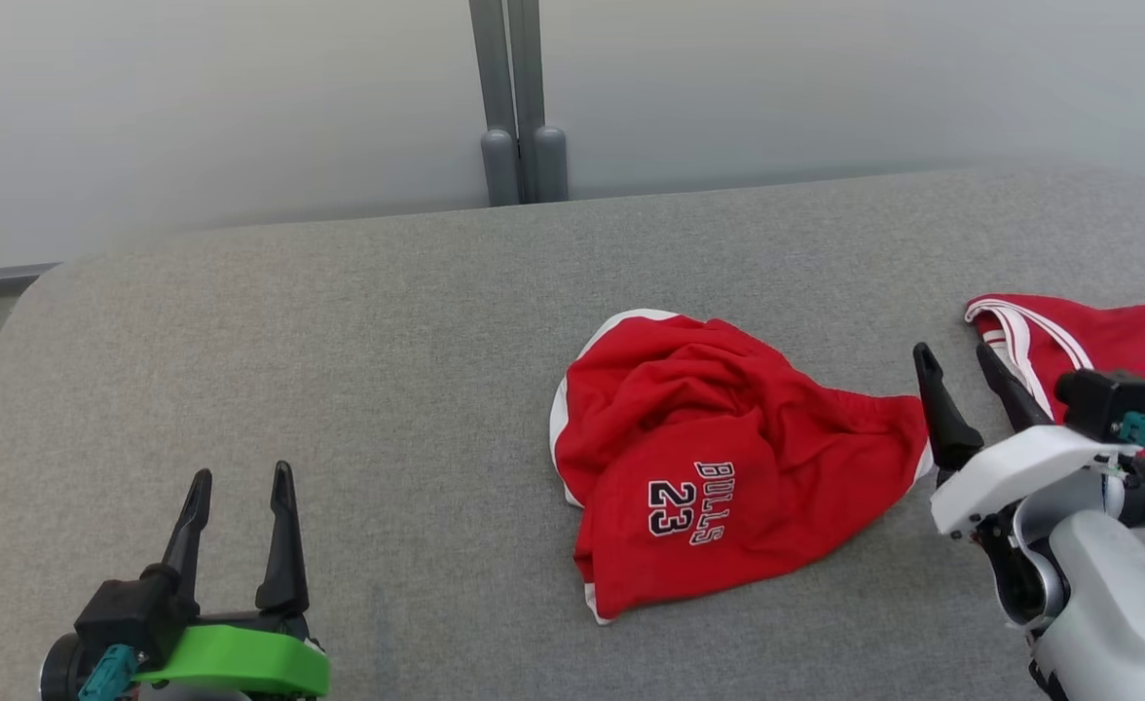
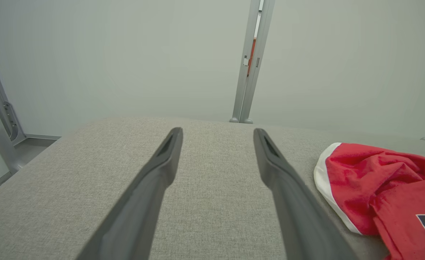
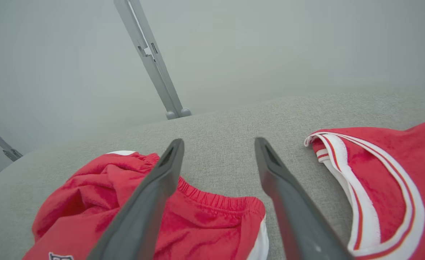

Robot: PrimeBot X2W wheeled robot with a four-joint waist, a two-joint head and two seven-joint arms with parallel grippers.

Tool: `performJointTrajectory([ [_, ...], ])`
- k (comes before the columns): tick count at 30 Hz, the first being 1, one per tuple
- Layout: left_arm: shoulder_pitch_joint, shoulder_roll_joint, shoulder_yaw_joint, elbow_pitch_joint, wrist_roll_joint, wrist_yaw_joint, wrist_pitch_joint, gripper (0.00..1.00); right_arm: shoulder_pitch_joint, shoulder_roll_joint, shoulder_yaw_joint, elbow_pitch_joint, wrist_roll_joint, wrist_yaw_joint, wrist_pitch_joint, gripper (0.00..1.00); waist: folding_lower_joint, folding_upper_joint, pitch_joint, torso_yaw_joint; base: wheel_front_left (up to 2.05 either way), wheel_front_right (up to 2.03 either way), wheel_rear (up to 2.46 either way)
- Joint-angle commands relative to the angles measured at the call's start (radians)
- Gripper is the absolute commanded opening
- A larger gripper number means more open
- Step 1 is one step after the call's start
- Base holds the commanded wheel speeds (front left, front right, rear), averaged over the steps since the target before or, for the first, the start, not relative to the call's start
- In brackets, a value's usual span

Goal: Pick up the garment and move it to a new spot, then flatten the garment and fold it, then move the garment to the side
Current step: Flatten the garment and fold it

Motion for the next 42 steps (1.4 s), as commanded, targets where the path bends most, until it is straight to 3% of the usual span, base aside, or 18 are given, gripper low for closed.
performJointTrajectory([
  [1,0.012,0.007,0.003,-0.006,0.009,0.004,-0.003,1.0,0.049,0.011,-0.015,-0.052,-0.023,0.0,-0.013,1.0,0.0,0.0,-0.009,-0.003,0.0,0.0,0.0],
  [9,0.026,-0.001,-0.011,-0.024,0.005,0.006,-0.003,1.0,0.25,0.098,-0.163,-0.275,-0.134,0.0,-0.032,1.0,0.0,0.0,-0.012,-0.009,0.0,0.0,0.0],
  [14,0.016,-0.003,-0.039,-0.023,-0.011,-0.009,0.009,1.0,0.292,0.133,-0.196,-0.343,-0.194,0.0,-0.032,1.0,0.0,0.0,0.0,-0.023,0.0,0.0,0.0],
  [22,-0.034,-0.001,-0.272,-0.004,-0.124,-0.046,0.192,1.0,0.273,0.14,-0.241,-0.394,-0.239,0.0,-0.018,1.0,0.0,0.0,0.045,-0.059,0.0,0.0,0.0],
  [30,-0.115,0.062,-0.491,0.036,-0.303,-0.047,0.366,1.0,0.246,0.148,-0.254,-0.418,-0.26,0.0,-0.009,1.0,0.0,0.0,0.092,-0.118,0.0,0.0,0.0],
  [42,-0.212,0.092,-0.546,0.185,-0.42,-0.047,0.384,1.0,0.236,0.165,-0.253,-0.406,-0.282,0.0,-0.005,1.0,0.0,0.0,0.122,-0.166,0.0,0.0,0.0],
])
